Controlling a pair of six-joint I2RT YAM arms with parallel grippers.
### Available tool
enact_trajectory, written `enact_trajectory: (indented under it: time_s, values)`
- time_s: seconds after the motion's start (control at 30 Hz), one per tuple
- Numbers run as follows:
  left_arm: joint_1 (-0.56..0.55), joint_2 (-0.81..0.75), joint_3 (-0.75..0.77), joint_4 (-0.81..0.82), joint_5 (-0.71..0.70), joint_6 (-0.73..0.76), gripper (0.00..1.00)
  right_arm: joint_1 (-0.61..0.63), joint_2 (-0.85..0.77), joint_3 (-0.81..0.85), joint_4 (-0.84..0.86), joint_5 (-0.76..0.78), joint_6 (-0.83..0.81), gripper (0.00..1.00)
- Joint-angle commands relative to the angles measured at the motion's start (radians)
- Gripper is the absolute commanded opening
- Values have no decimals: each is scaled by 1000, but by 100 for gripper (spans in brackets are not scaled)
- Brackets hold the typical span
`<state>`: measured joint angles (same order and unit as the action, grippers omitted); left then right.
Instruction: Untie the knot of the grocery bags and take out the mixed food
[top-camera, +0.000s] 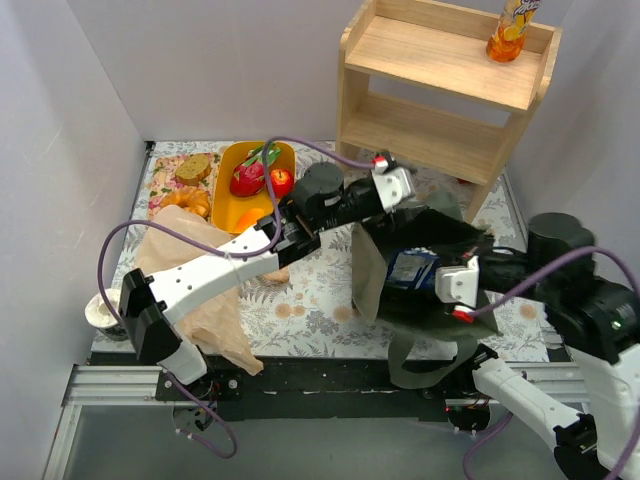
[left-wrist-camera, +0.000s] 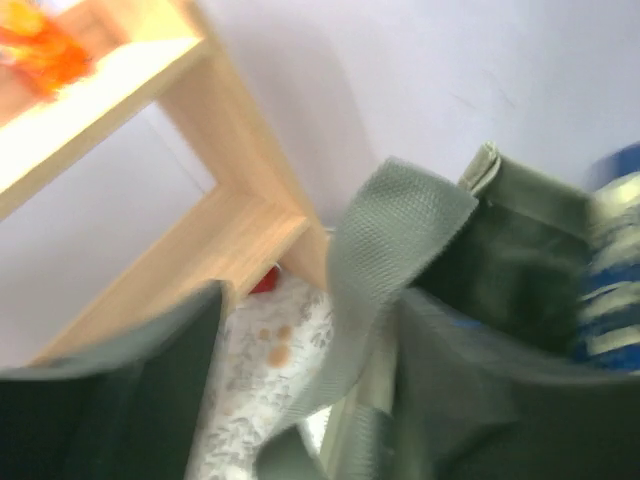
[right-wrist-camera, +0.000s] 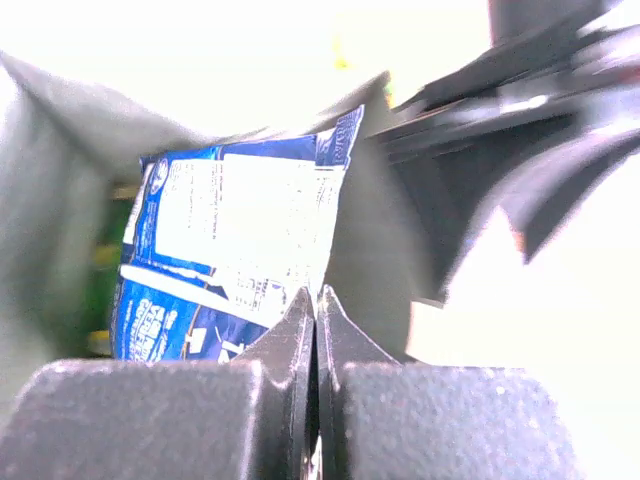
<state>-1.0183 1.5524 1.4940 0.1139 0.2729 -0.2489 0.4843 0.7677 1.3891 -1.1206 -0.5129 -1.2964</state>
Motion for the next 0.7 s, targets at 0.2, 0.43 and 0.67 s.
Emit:
enact_trajectory:
  time_s: [0.2,0.43,0.67]
  values:
    - [314,98,498,-163,47,-486,98,-1,71,73,411,298,336,1]
    - [340,-4,407,-339,342,-405,98,-1,235,149,663,321,486,1]
    - [339,-74,221,-330,390,-371,98,-1,330,272,723,257,528,1]
